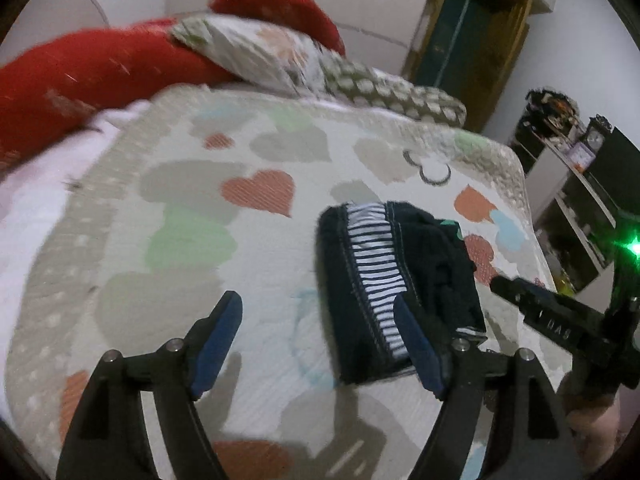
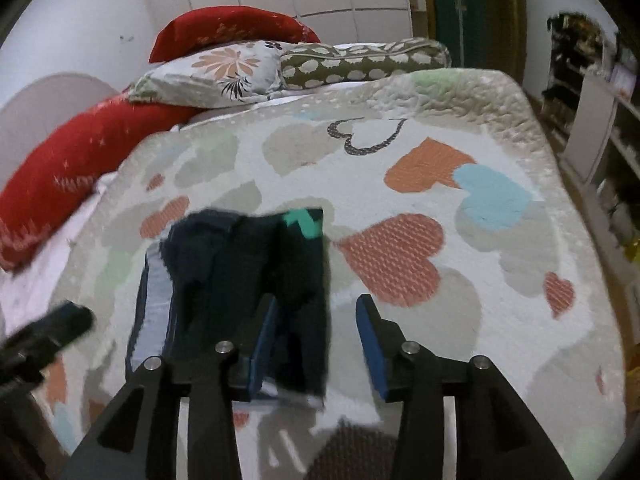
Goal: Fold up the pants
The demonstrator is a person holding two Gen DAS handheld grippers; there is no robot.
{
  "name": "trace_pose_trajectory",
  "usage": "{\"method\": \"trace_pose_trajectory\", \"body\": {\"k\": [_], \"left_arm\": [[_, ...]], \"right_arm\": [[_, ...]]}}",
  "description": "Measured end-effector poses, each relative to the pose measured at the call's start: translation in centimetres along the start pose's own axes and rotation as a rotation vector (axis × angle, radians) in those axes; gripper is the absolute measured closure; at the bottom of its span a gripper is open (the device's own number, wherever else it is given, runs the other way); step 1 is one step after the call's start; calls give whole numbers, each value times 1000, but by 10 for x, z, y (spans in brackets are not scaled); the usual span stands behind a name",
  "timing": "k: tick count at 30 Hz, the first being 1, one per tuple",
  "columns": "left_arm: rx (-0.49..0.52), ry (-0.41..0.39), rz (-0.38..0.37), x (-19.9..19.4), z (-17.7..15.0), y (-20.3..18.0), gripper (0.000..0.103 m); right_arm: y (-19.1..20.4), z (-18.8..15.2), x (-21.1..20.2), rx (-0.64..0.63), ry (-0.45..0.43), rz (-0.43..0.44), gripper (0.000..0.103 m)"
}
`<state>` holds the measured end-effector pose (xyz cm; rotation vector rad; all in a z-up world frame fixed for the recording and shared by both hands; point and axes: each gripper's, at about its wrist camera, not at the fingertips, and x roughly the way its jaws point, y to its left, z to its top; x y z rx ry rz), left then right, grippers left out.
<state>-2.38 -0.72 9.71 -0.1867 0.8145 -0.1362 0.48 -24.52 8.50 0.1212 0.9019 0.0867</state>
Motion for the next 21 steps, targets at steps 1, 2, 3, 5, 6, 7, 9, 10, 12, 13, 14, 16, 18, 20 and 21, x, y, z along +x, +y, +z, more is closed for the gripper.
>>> {"method": "trace_pose_trajectory", "body": {"k": [1,2,3,5,6,7,9,10,12,13,14,16,18,20,21], "left_arm": [[5,-36,21,-12,-4,-1,22],[10,-71,40,-22,-8,-2,20],[18,-110,62,-33,-12,-3,16],[39,-204,124,-57,-20,-8,13],[52,-248,149,-67,-24,-11,9],[69,-305,180,-81,-28,-15,3],[102,-384,225,-101,-34,-20,0],[125,-418,250,-112,-38,-23,0],[162,-464,280,-129,-44,-31,0],[170,-471,274,-135,-46,-34,0],[173,-469,266,-140,-47,-35,0],[167,-436,237,-147,-51,-36,0],[159,-382,201,-147,-55,-36,0],[148,-319,175,-146,-60,-34,0],[141,-300,171,-146,-63,-33,0]], "right_arm": [[1,-4,-4,-4,-2,-10,58],[3,-9,-8,-6,-5,-19,57],[5,-15,-13,-7,-8,-26,57],[8,-26,-20,-2,-9,-32,55],[8,-32,-24,0,-9,-34,55],[9,-37,-28,3,-9,-35,55],[11,-46,-35,12,-9,-44,55],[11,-52,-40,21,-12,-48,55],[11,-61,-49,35,-21,-50,54],[12,-64,-53,39,-26,-52,53],[12,-68,-57,45,-33,-55,51],[11,-78,-67,62,-47,-61,47],[10,-85,-73,78,-50,-60,45],[9,-93,-80,93,-49,-63,45],[10,-97,-83,98,-51,-65,45]]}}
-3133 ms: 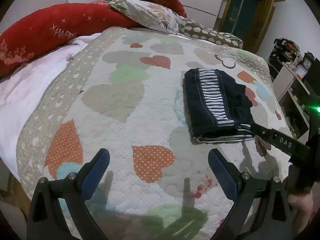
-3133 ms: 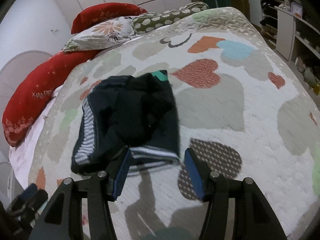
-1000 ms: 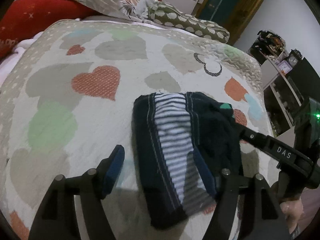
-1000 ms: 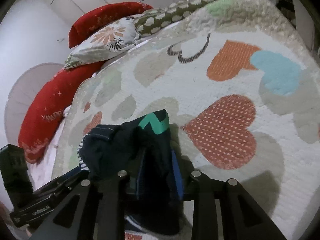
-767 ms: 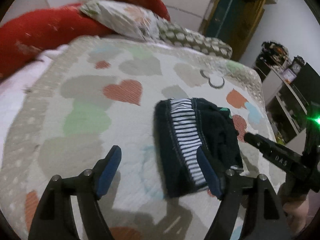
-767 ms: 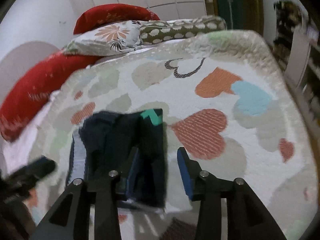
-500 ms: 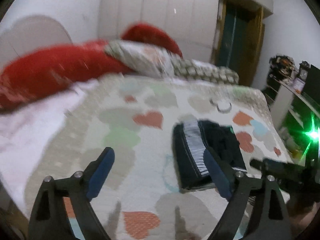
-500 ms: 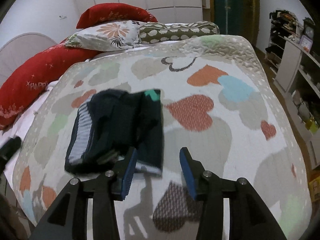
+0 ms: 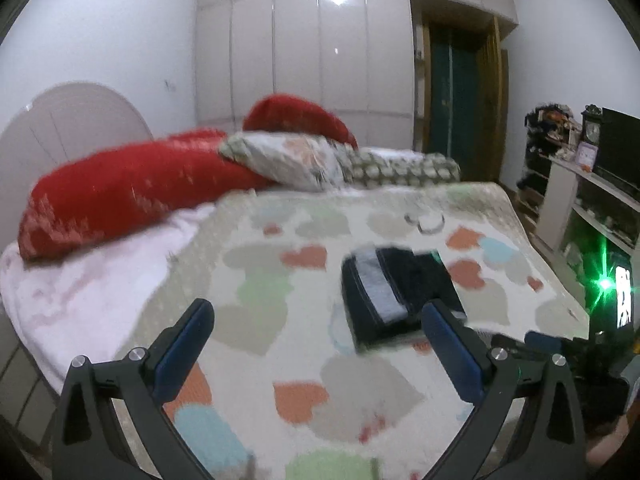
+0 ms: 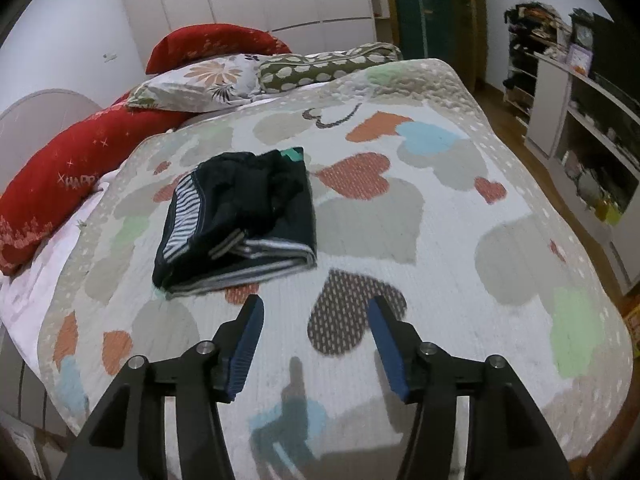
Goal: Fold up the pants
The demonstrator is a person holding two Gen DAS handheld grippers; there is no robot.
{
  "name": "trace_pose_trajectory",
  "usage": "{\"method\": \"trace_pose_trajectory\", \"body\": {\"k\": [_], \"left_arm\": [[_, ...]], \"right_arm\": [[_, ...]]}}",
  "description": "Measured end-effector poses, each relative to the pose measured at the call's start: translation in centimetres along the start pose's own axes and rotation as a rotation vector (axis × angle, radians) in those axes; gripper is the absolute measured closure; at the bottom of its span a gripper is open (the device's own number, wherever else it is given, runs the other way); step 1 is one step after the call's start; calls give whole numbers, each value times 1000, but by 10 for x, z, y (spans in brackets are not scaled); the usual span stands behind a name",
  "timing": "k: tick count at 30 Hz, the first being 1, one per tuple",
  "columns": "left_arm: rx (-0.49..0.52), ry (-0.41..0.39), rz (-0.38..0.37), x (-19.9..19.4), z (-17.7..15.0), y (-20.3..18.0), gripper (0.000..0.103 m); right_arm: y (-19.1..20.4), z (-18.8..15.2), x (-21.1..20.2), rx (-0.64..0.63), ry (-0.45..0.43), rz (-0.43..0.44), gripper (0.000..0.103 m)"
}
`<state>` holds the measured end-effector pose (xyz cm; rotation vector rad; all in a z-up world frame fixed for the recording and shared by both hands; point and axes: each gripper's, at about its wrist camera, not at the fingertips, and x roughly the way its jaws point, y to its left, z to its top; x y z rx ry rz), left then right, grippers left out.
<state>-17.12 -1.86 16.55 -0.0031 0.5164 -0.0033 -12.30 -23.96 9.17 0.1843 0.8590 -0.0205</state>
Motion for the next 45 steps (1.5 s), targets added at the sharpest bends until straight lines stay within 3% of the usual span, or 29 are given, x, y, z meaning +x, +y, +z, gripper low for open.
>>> {"method": "trace_pose_trajectory", "body": {"k": [3,9,24,31,45], "left_arm": [[-20,56,-17,-6,-11,3,0],[-19,94,-30,-11,-18,0,0],[-55,318,-31,91,-31,-6,0],[-36,361,-29,112,-37,-12,0],[-48,403,-71,116,-45,-15,0]], "right_arm": [[2,-10,-13,3,-7,-4,44],[13,-25,-25,-22,-10,1,38],[14,-15,42,-52,82,-35,38],[9,-5,56,-63,93,-61,38],[19,-12,60,-102,97,-83,37]]}}
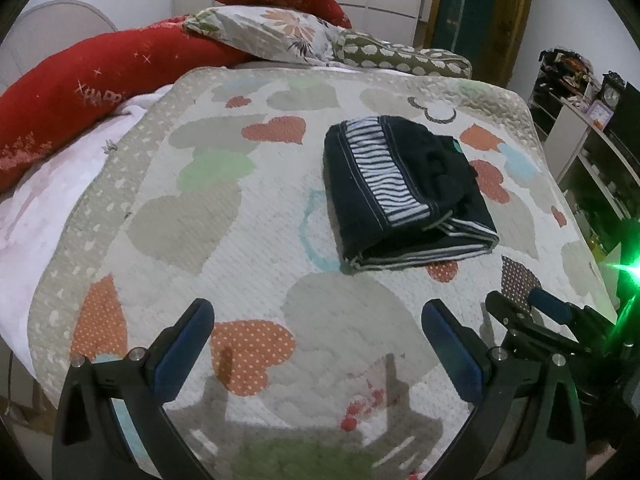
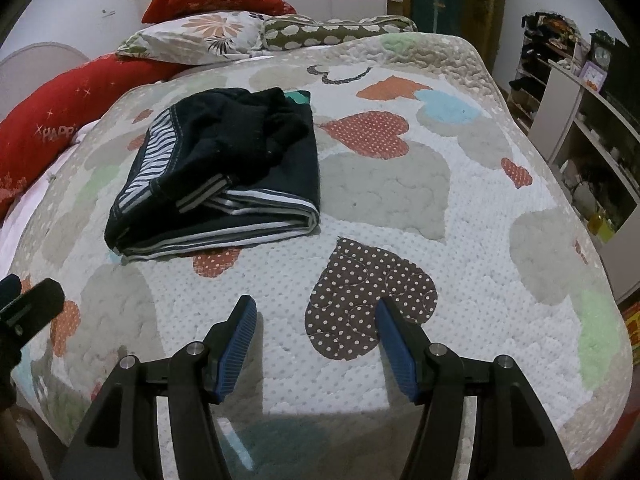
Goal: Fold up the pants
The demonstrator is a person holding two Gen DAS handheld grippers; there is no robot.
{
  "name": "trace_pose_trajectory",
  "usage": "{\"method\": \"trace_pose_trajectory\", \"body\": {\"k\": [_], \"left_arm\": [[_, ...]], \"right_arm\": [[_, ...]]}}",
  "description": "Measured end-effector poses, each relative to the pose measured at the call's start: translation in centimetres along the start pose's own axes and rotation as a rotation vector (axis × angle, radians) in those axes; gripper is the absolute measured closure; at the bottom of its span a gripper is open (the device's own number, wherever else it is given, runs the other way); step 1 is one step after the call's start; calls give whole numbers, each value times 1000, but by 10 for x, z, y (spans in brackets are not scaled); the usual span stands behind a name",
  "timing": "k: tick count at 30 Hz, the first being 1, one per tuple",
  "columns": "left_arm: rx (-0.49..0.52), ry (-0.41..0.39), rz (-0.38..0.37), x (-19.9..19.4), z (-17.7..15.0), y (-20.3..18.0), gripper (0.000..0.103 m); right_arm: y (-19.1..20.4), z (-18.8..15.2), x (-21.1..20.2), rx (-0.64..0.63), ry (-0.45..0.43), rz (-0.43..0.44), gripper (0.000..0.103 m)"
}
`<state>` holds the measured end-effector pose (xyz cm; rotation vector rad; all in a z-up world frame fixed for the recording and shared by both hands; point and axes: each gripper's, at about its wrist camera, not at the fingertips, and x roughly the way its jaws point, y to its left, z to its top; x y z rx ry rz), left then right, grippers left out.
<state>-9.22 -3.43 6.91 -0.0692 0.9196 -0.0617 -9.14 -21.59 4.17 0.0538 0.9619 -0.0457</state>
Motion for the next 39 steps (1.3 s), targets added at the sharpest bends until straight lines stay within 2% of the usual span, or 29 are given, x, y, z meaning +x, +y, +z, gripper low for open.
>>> {"method": "trace_pose_trajectory", "body": {"k": [39], "left_arm": [[-27,41,-17,9,-8,2,0]], "right_arm": [[12,-9,0,-21,1,0,33]]}}
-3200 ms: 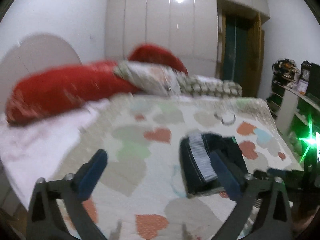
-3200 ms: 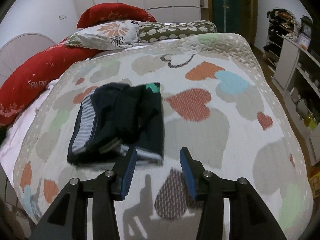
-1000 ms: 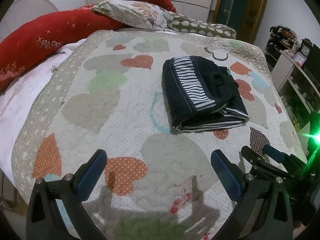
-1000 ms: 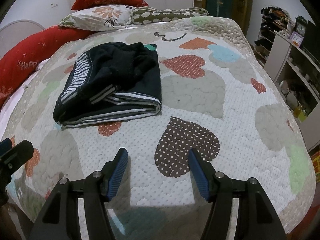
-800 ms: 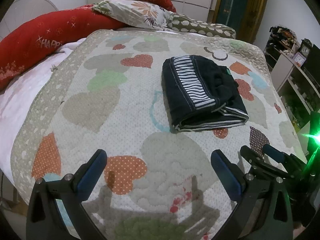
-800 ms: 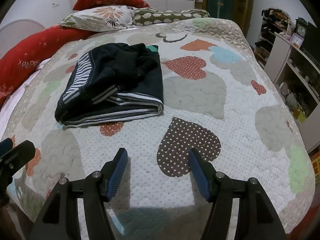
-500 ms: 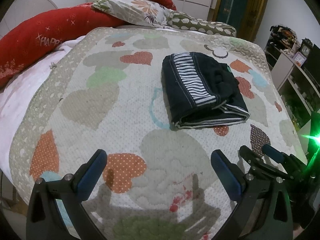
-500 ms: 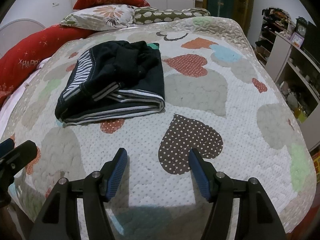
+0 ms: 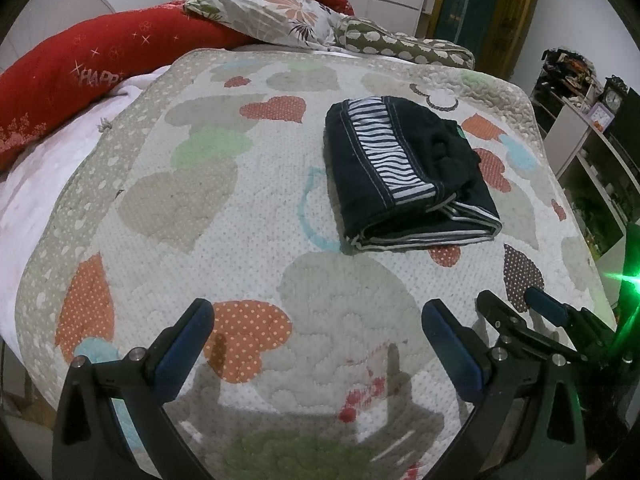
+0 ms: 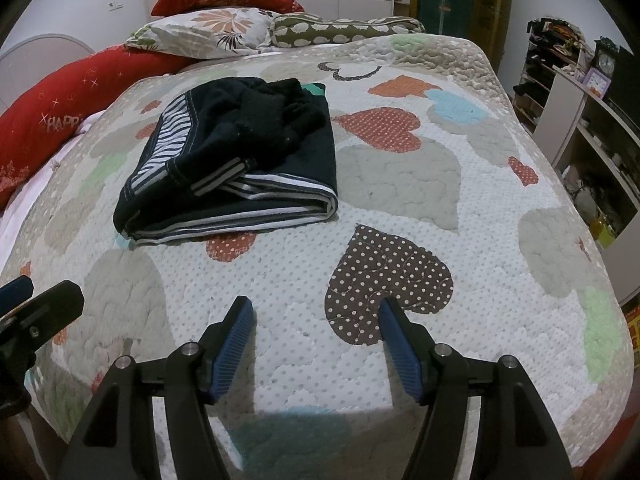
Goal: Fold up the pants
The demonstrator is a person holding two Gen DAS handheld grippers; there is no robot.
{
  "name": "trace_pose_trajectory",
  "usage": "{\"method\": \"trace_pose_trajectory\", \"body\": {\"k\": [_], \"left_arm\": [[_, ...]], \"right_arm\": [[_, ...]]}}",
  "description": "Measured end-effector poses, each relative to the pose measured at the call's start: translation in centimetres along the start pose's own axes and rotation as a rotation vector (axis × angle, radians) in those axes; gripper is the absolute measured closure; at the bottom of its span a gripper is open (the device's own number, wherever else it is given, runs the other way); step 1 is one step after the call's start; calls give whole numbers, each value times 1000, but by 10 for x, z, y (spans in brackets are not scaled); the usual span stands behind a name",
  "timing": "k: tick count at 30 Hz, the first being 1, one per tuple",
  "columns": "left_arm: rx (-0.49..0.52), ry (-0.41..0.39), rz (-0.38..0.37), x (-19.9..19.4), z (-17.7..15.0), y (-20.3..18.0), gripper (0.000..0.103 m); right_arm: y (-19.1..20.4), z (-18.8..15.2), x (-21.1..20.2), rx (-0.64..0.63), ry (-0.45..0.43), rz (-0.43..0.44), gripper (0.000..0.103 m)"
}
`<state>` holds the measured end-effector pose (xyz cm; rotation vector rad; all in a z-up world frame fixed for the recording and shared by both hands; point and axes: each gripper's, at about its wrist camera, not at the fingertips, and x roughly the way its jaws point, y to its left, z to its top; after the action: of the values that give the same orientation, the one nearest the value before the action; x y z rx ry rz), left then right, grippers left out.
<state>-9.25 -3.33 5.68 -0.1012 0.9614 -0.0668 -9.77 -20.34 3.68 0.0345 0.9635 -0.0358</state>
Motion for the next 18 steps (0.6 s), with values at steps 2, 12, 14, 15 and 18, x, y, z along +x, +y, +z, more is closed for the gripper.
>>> {"method": "trace_pose_trajectory", "body": {"k": [2,12,14,15,18], "left_arm": [[0,4,-2,1,0,1,0],[-6,22,-19,7,-2,2,0],[0,23,-25,8,-2,1,0],[3,23,-26,9,-1,1,0],[14,20,-31,11,3,-2,0]], "right_arm": [[1,-1,0,-3,-1,0,33],[9,-2,2,-32,-4,15,32],[12,-1,2,-41,-4,21,31],[14,0,3,-46,-2,25,31],[17,3,5,-57,1,36,31]]}}
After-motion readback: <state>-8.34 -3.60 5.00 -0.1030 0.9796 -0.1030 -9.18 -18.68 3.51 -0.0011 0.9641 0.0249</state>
